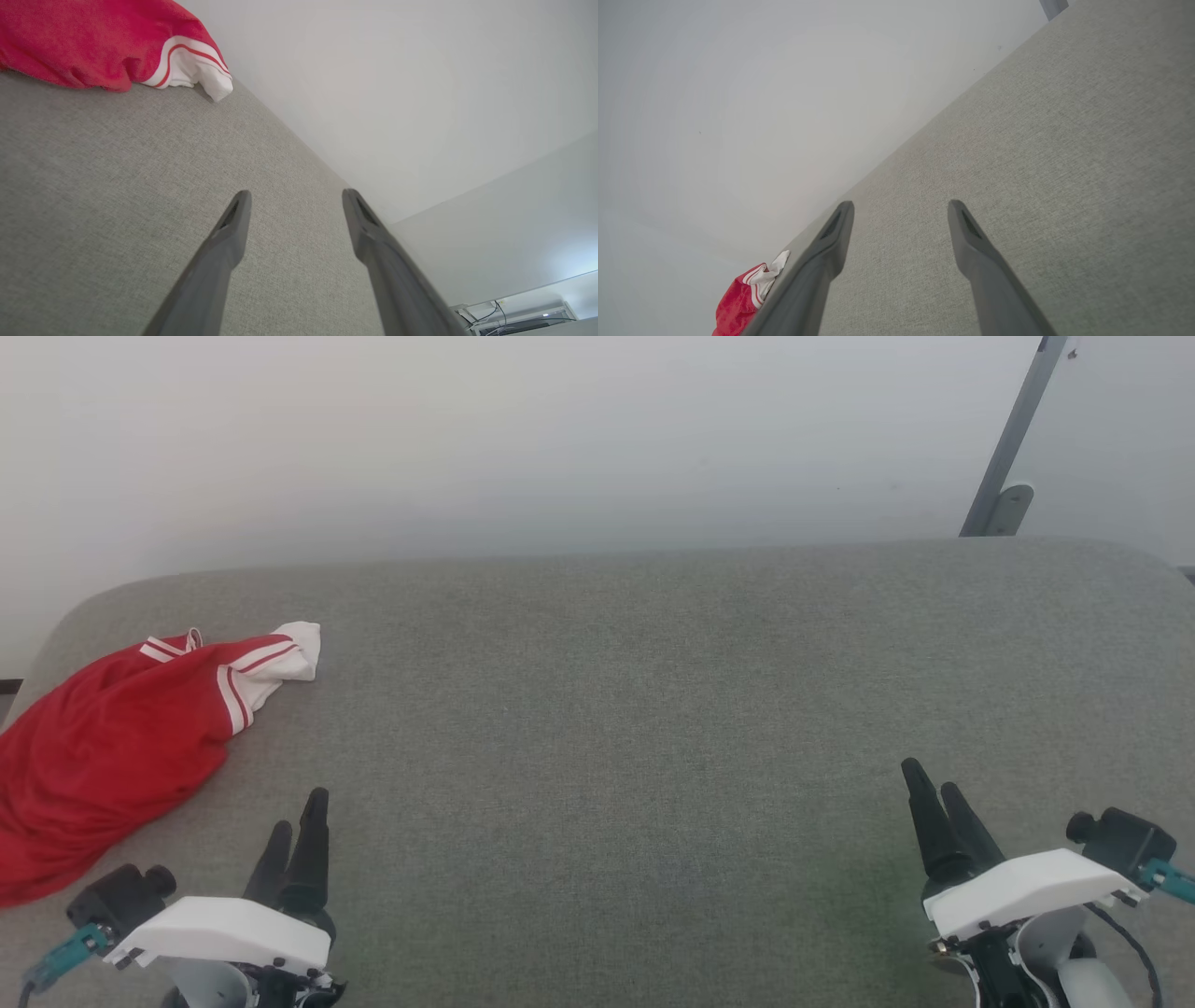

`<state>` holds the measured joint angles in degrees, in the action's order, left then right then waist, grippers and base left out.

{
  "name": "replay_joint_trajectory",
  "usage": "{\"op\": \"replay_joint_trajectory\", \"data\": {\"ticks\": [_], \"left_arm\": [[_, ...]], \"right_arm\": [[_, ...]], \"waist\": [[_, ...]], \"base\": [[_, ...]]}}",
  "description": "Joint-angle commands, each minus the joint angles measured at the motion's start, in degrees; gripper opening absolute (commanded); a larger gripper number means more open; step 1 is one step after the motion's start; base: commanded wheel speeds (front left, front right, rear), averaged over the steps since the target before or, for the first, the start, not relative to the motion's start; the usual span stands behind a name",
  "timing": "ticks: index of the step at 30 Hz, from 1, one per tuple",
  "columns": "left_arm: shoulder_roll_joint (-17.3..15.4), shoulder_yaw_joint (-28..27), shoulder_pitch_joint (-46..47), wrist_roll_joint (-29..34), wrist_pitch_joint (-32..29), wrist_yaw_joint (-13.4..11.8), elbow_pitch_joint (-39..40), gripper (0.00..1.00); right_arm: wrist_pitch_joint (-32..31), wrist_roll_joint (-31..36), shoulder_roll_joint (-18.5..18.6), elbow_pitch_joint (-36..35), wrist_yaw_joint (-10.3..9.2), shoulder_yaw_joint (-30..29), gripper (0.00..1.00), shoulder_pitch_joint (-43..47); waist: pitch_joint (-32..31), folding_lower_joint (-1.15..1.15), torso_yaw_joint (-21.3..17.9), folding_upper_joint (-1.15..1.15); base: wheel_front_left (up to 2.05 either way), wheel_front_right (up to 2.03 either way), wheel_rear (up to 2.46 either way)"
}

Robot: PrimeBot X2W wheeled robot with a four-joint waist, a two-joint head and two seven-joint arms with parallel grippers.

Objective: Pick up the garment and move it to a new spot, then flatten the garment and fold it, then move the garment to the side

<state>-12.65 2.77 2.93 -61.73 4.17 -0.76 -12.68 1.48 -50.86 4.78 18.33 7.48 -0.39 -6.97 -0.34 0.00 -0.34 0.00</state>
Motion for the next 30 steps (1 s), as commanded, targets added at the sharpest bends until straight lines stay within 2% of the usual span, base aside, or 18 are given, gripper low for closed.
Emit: {"op": "replay_joint_trajectory", "data": {"ticks": [1,13,30], "left_arm": [[-0.7,0.0,1.4,1.7,0.5,-0.3,0.9,1.00],[-1.0,-1.7,0.1,11.1,2.6,0.8,1.7,1.00],[-0.4,-3.6,-0.9,21.7,5.2,2.9,2.2,1.00]], "right_arm": [[0.4,1.4,0.5,-0.6,0.01,0.0,1.00,-1.4],[1.3,11.1,1.3,-0.6,0.01,-0.6,1.00,-2.1],[3.2,21.6,1.8,-1.7,0.01,-1.4,1.00,-1.9]], "waist": [[0.0,0.00,0.0,0.00],[-0.2,0.00,-0.2,0.00],[-0.2,0.00,-0.5,0.00]], "base": [[0.00,0.00,0.00],[0.00,0.00,0.00],[0.00,0.00,0.00]]}}
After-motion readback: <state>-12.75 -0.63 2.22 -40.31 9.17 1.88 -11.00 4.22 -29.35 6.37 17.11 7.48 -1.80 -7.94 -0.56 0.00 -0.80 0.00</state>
